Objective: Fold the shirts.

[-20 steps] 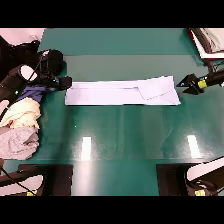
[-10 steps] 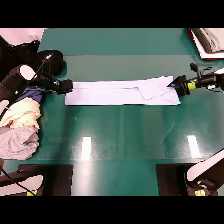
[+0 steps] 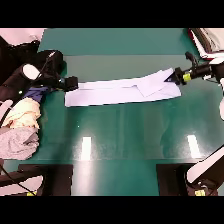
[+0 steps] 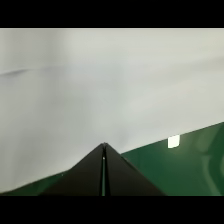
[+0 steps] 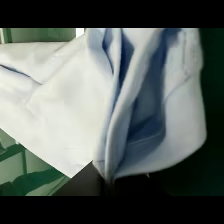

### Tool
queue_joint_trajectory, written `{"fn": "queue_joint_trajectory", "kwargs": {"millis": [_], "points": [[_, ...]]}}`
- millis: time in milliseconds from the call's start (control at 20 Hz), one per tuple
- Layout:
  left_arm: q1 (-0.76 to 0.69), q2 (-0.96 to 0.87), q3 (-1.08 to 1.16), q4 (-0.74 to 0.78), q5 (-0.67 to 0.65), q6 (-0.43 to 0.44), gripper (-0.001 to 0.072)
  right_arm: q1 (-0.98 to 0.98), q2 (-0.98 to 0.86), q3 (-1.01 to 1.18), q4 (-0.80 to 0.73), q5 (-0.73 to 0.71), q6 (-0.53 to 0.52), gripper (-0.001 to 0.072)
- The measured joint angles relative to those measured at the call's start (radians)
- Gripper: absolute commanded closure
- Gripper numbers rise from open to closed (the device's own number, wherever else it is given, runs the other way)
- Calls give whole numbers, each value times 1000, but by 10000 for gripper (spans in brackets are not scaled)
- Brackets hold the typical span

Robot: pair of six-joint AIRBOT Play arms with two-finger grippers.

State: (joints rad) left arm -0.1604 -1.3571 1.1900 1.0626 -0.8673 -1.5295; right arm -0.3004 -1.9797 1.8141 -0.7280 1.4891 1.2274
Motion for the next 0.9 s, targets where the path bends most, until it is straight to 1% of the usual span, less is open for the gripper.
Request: {"fn": "queue_joint_trajectory", "kwargs": {"millis": [150,300,500,700,900], "points": [[-82,-71,85,-18,41,0,686,47,50,98,39,6,53,697],[-167,-207,225,-26,45,1,687,116,95,194,92,6,96,697],[-252,-421,426,-33,35,1,686,228,171,202,119,-13,123,697],[-289,-587,583,-43,30,-26,686,347,205,213,127,-35,132,697],[-301,-661,636,-47,43,-55,685,455,215,227,129,-69,134,697]]}}
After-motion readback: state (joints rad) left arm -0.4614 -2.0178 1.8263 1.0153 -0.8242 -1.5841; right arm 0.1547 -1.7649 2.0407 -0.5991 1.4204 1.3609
